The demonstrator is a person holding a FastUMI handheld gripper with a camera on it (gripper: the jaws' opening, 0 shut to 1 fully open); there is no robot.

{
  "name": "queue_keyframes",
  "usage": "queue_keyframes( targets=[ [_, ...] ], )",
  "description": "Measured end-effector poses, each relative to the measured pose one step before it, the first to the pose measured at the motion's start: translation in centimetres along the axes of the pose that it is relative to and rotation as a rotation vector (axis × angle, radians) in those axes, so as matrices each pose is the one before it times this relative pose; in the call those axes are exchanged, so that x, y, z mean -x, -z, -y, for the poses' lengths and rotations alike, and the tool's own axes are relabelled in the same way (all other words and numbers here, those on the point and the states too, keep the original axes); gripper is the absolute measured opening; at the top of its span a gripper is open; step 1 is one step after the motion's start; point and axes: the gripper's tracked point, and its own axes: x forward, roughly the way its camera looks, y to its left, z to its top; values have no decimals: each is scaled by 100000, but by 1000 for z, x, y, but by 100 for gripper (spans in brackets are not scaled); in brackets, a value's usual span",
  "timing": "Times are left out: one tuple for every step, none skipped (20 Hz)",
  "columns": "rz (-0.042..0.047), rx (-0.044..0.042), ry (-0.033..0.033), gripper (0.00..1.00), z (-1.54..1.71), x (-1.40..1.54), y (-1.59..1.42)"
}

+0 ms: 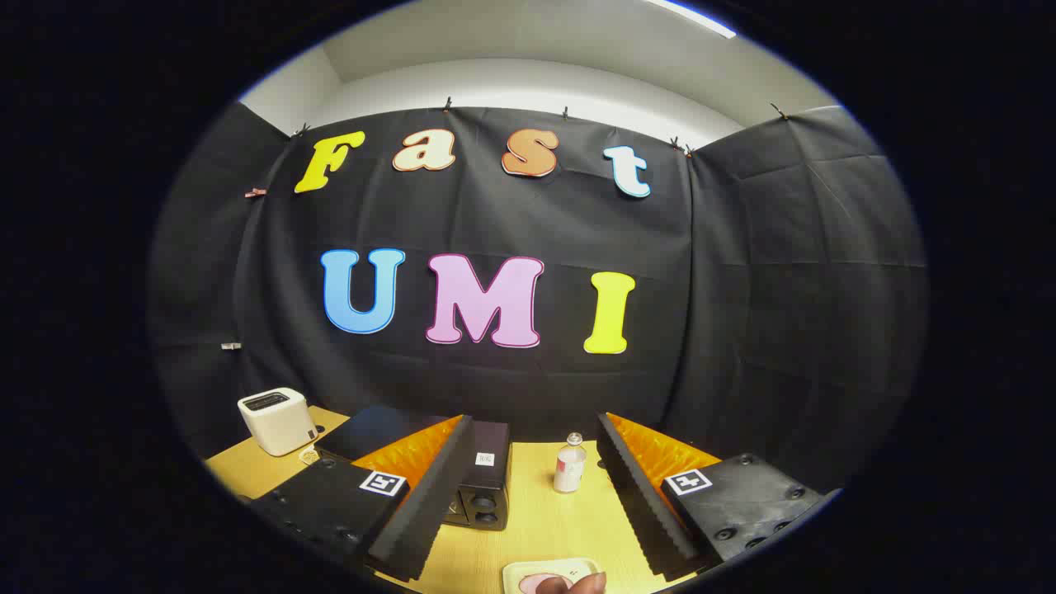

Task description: Open the toaster oven, put the food inside, and close the toaster oven door.

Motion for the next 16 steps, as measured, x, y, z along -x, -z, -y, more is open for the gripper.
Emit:
queue_keyframes(
  targets=[
    [-35, -30, -70, 98, -43, 14, 31],
    [219, -62, 775, 98, 54, -41, -106],
    [720, -190, 337, 98, 77, -19, -179],
    [439, 223, 190, 98, -13, 8, -163],
    [-78, 517, -339, 98, -137, -78, 183],
    [-531, 435, -152, 98, -90, -116, 187],
    [-436, 40, -270, 98, -53, 45, 143],
    [-198, -283, 92, 98, 54, -46, 93],
    [33, -289, 42, 98, -163, 0, 53],
    [65, -71, 74, 98, -91, -89, -29],
    [73, 246, -113, 98, -115, 6, 120],
    [-81, 516, -33, 98, -59, -25, 23],
    [9, 464, -216, 98, -81, -106, 41],
    [116, 351, 136, 98, 11, -108, 52],
    [74, 182, 11, 98, 4, 21, 14],
    [129, 14, 112, 98, -96, -37, 19]
  ],
)
